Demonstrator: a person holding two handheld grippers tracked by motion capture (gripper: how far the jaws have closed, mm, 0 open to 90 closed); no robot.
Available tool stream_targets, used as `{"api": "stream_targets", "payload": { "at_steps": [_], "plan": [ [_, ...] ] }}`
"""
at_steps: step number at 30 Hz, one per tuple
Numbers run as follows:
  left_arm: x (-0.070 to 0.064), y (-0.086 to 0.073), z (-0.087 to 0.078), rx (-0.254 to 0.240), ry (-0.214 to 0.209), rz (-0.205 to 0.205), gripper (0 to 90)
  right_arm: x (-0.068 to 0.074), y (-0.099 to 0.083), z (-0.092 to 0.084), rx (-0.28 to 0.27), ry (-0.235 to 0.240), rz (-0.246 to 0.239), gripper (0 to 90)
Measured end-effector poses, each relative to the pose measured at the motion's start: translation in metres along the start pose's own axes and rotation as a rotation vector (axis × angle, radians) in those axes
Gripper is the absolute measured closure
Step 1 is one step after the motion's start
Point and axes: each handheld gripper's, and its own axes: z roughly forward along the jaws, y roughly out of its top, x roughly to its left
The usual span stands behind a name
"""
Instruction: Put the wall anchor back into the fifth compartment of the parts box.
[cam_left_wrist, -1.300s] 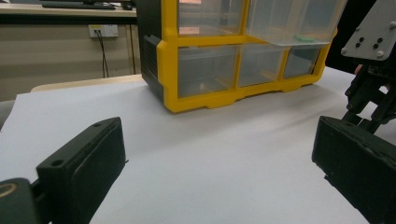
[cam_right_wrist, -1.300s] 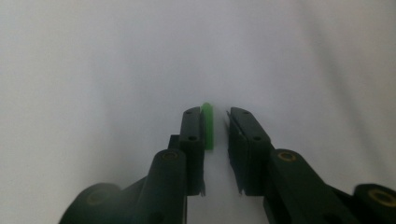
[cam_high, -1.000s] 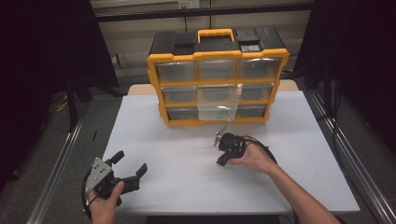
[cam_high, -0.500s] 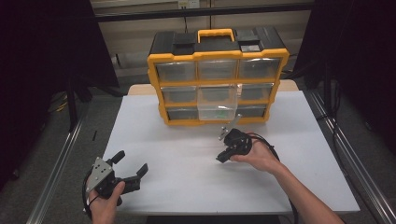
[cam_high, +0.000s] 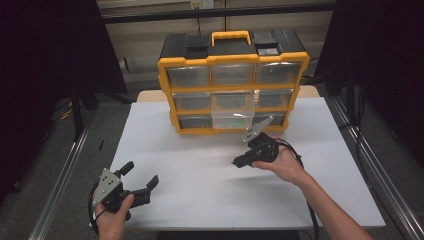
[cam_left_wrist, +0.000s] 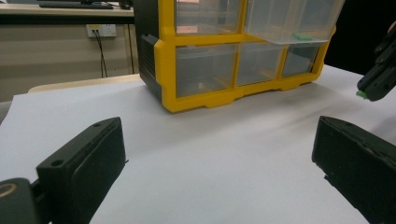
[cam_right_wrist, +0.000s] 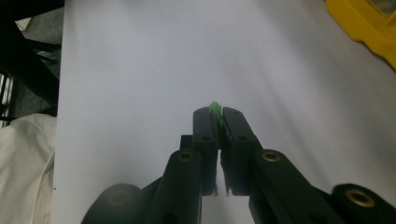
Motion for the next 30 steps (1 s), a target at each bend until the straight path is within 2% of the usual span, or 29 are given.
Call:
{"api": "stream_targets", "payload": {
  "at_steps": [10,13,16,17,18,19,22,23,27,30],
  "plan": [
    [0.0,0.0,0.0,0.005,0.011,0.008,2.9,0.008,0.011,-0.024,-0.07,0.004,-0.04,84.8],
    [0.0,0.0,0.001,0.002,0.001,0.004,2.9,0.009,0.014,-0.032,-0.096,0.003,-0.043,84.8],
    [0.0,0.0,-0.001,0.008,-0.005,0.021,2.9,0.009,0.016,-0.04,-0.111,-0.004,-0.047,84.8],
    [-0.002,0.0,0.0,-0.007,-0.005,-0.009,2.9,0.009,0.017,-0.043,-0.123,-0.004,-0.047,84.8],
    [0.0,0.0,0.0,-0.001,0.0,0.007,2.9,0.009,0.018,-0.046,-0.129,-0.005,-0.049,84.8],
    [0.0,0.0,0.0,-0.001,0.003,0.003,2.9,0.009,0.02,-0.049,-0.137,-0.015,-0.055,84.8],
    [0.0,0.0,0.0,-0.001,0.0,0.002,2.9,0.01,0.026,-0.058,-0.161,-0.02,-0.065,84.9],
    [0.0,0.0,0.0,0.005,0.011,0.008,2.9,0.01,0.029,-0.06,-0.172,-0.019,-0.07,84.8],
    [0.0,0.0,0.001,0.005,0.002,0.004,2.9,0.011,0.041,-0.069,-0.174,-0.035,-0.095,84.8],
    [0.0,0.0,0.001,-0.008,-0.004,0.002,2.9,0.013,0.052,-0.081,-0.203,-0.047,-0.117,84.8]
  ]
}}
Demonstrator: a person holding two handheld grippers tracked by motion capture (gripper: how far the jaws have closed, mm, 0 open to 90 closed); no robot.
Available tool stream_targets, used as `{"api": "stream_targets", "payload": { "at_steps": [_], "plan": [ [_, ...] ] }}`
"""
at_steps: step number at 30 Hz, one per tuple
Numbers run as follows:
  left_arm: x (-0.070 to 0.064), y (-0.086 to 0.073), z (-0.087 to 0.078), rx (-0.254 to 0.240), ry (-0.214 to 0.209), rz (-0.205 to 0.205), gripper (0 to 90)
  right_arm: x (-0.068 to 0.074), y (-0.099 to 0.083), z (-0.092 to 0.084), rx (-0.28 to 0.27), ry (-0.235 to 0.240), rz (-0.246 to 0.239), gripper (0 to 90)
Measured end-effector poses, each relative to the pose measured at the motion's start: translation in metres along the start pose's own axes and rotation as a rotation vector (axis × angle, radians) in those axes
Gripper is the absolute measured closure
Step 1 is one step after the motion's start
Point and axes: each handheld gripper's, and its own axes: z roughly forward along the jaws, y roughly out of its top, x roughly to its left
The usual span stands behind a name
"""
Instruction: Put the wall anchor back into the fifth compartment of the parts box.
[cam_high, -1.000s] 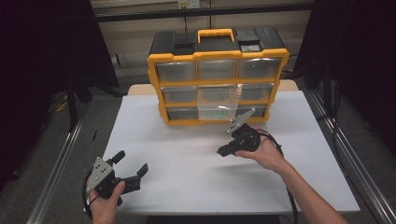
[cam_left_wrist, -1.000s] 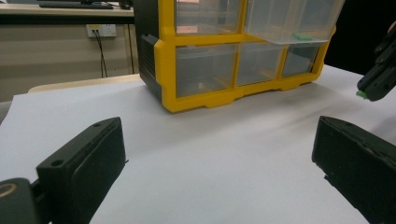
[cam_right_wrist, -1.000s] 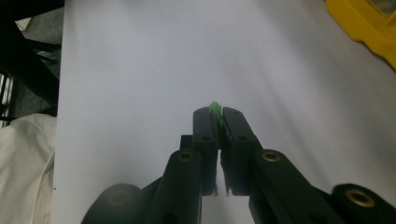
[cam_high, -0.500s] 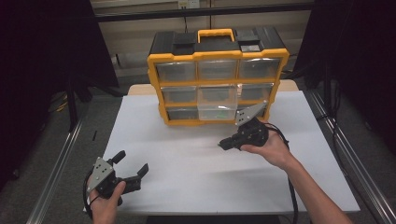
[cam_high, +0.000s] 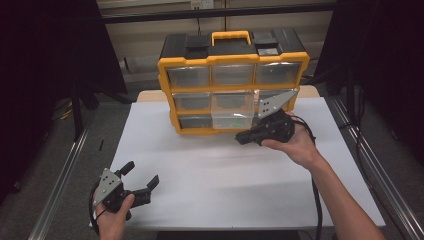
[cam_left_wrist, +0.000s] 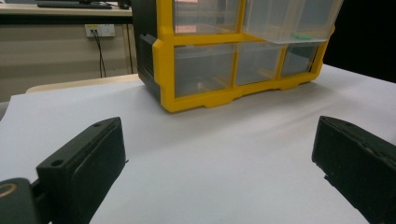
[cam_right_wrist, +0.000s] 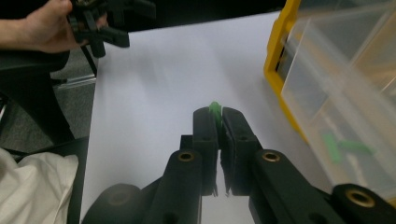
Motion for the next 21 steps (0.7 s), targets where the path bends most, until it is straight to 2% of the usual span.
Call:
{"api": "stream_targets", "payload": {
  "at_steps": [3,8,11,16,19,21],
  "plan": [
    [0.0,0.0,0.0,0.007,0.008,-0.004,2.9,-0.001,0.011,-0.007,-0.012,-0.013,-0.014,84.8],
    [0.0,0.0,0.0,0.011,0.01,0.006,2.9,-0.006,0.026,-0.013,0.009,-0.037,-0.023,84.8],
    [0.0,0.0,0.0,0.015,-0.004,0.005,2.8,-0.01,0.033,-0.016,0.025,-0.058,-0.027,84.8],
    [-0.001,0.0,0.0,0.011,0.003,0.002,2.8,-0.017,0.046,-0.019,0.045,-0.081,-0.027,84.8],
    [0.0,0.0,-0.001,0.021,0.003,0.017,2.8,-0.021,0.054,-0.019,0.062,-0.093,-0.026,84.8],
    [0.0,0.0,0.0,0.006,-0.003,0.001,2.8,-0.025,0.059,-0.019,0.076,-0.103,-0.029,84.8]
  ]
}}
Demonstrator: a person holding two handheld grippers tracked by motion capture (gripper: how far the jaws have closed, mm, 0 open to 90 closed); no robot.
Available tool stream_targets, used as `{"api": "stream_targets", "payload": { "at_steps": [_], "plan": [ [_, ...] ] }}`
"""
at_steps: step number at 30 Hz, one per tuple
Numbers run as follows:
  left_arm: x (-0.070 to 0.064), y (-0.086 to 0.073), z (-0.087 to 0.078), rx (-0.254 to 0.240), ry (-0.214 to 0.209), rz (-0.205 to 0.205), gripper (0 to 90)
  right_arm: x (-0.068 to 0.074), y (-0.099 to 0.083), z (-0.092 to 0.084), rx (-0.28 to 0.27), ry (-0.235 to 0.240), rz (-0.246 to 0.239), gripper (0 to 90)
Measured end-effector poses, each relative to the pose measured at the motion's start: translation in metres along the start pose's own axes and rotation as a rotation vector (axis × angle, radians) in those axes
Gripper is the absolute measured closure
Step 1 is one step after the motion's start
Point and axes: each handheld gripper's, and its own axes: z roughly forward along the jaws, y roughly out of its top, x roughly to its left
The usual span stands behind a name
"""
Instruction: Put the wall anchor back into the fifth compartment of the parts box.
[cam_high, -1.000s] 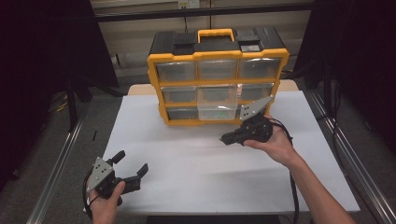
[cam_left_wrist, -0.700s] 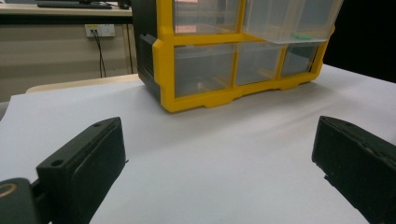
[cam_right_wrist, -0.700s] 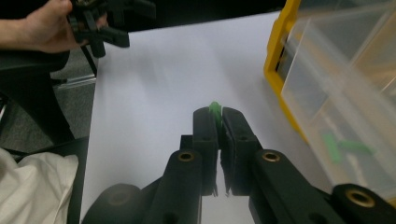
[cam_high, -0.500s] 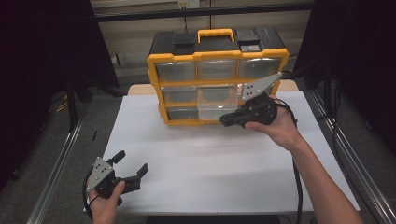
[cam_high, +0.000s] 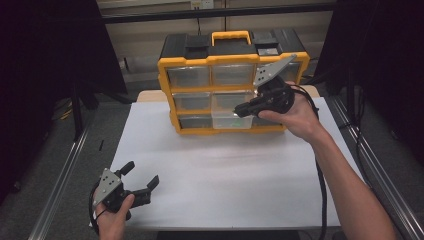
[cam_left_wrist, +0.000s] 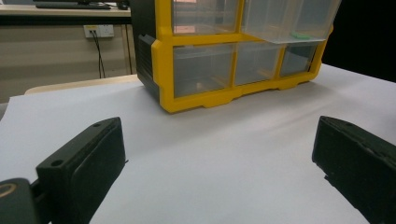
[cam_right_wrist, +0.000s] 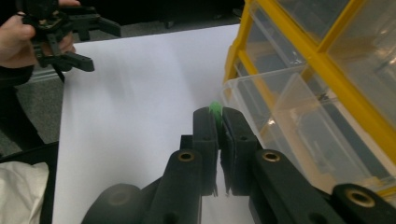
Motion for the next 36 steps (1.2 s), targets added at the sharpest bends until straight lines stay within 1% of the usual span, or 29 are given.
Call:
{"api": "stream_targets", "payload": {
  "at_steps": [2,3,4,6,7,8,9,11,13,14,15,16,18,22,24,25,26,27,28,30,31,32,33,34,35,36],
  "plan": [
    [0.0,0.001,0.0,-0.002,0.012,0.005,2.8,-0.003,0.005,0.0,0.01,-0.003,0.002,84.9],
    [0.0,0.001,0.0,-0.006,0.009,0.008,2.8,-0.005,0.008,0.0,0.018,-0.007,0.0,84.8],
    [0.0,0.001,0.001,-0.007,0.008,0.005,2.7,-0.007,0.01,0.001,0.026,-0.001,0.006,84.8],
    [0.0,0.001,0.001,-0.007,0.007,0.007,2.8,-0.009,0.015,0.007,0.08,-0.012,-0.001,84.8],
    [-0.001,0.001,0.001,-0.006,0.005,0.006,2.8,-0.009,0.017,0.009,0.097,-0.017,-0.002,84.8],
    [-0.001,0.001,0.001,-0.01,0.01,0.0,2.8,-0.01,0.019,0.01,0.101,-0.014,0.001,84.8],
    [-0.001,0.001,0.001,-0.012,0.004,0.001,2.8,-0.011,0.021,0.011,0.108,-0.021,0.006,84.8],
    [0.0,0.001,0.0,-0.008,0.006,0.007,2.7,-0.016,0.025,0.013,0.123,-0.026,0.011,84.8],
    [0.0,0.001,0.0,-0.006,0.009,0.004,2.8,-0.022,0.028,0.017,0.154,-0.047,0.026,84.8],
    [0.0,0.001,0.0,-0.005,0.007,0.004,2.8,-0.024,0.029,0.018,0.16,-0.049,0.03,84.8],
    [-0.001,0.0,0.001,-0.016,0.009,-0.012,2.8,-0.027,0.03,0.02,0.171,-0.055,0.035,84.8],
    [0.0,0.0,0.0,-0.005,0.006,0.003,2.8,-0.029,0.03,0.023,0.181,-0.066,0.042,84.8],
    [0.0,0.0,0.0,-0.007,0.007,-0.002,2.8,-0.033,0.03,0.028,0.208,-0.074,0.044,84.7],
    [0.0,0.001,-0.001,-0.001,0.013,0.001,2.8,-0.041,0.03,0.036,0.235,-0.082,0.061,84.7],
    [0.0,0.0,0.0,-0.006,0.011,0.003,2.8,-0.046,0.029,0.039,0.255,-0.096,0.084,84.7],
    [0.0,0.0,0.0,-0.002,0.02,0.001,2.8,-0.047,0.03,0.041,0.271,-0.1,0.092,84.7],
    [0.0,0.0,0.0,-0.005,0.01,-0.001,2.8,-0.049,0.03,0.043,0.274,-0.102,0.092,84.8],
    [0.0,0.0,0.0,-0.004,0.012,0.0,2.8,-0.051,0.03,0.045,0.276,-0.102,0.092,84.8],
    [0.0,0.0,-0.001,-0.004,0.013,0.0,2.8,-0.051,0.03,0.046,0.285,-0.109,0.099,84.8],
    [0.001,0.0,-0.001,-0.005,0.013,0.0,2.8,-0.054,0.029,0.048,0.306,-0.11,0.1,84.7],
    [0.001,0.0,0.0,-0.003,0.012,-0.001,2.8,-0.055,0.028,0.05,0.318,-0.112,0.107,84.8],
    [0.001,0.0,-0.001,0.007,0.019,0.005,2.8,-0.057,0.027,0.051,0.328,-0.118,0.115,84.8],
    [0.001,-0.001,-0.001,0.006,0.018,0.003,2.8,-0.058,0.026,0.052,0.336,-0.118,0.112,84.7],
    [0.001,0.0,0.0,0.002,0.017,0.0,2.8,-0.058,0.025,0.053,0.347,-0.12,0.123,84.8],
    [0.001,0.0,0.0,-0.004,0.008,-0.002,2.8,-0.059,0.024,0.055,0.354,-0.12,0.116,84.7],
    [0.001,0.0,0.0,-0.005,0.012,-0.002,2.8,-0.06,0.024,0.056,0.366,-0.119,0.121,84.7]
  ]
}}
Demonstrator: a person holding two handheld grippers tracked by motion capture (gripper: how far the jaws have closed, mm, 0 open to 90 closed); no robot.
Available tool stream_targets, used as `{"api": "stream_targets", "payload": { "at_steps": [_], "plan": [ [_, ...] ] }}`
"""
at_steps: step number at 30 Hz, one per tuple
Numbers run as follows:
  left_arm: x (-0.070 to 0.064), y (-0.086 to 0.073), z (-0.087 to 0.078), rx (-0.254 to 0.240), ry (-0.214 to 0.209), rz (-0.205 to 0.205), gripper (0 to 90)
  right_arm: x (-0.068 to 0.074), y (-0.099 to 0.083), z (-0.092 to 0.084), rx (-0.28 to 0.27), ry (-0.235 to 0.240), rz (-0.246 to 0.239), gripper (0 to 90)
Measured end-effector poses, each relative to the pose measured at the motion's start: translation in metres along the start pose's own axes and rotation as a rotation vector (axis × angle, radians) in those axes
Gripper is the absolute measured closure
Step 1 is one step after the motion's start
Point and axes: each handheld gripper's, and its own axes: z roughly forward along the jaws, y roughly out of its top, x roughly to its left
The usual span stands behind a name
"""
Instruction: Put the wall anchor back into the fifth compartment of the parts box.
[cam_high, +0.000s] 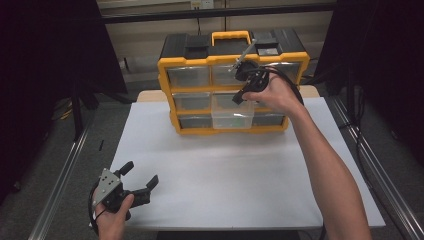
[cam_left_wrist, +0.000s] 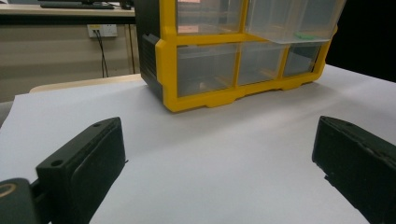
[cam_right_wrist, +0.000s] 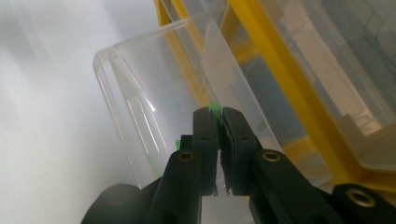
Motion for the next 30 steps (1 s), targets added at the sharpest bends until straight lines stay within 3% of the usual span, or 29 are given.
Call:
{"api": "stream_targets", "payload": {
  "at_steps": [7,13,17,20,24,29,30],
  "plan": [
    [0.0,0.0,0.001,0.005,0.007,0.001,2.8,0.001,0.001,0.008,0.047,-0.018,-0.006,84.5],
    [0.0,0.0,0.0,0.007,0.008,0.003,2.8,0.0,0.002,0.01,0.025,-0.017,0.009,82.9],
    [0.0,0.0,0.001,0.008,0.004,-0.001,2.8,0.0,0.001,0.008,-0.005,-0.018,0.034,71.2],
    [0.0,0.0,0.001,0.014,0.008,0.011,2.8,-0.001,-0.002,0.003,-0.066,-0.004,0.07,55.2],
    [0.001,-0.001,0.001,0.015,0.011,0.006,2.8,0.0,-0.005,-0.001,-0.112,0.009,0.08,37.6],
    [0.001,0.0,0.001,0.013,0.006,0.0,2.8,0.001,-0.013,-0.007,-0.201,-0.025,0.124,11.0],
    [0.001,0.0,0.001,0.007,0.003,-0.006,2.8,0.002,-0.015,-0.008,-0.225,-0.033,0.128,9.3]
  ]
}}
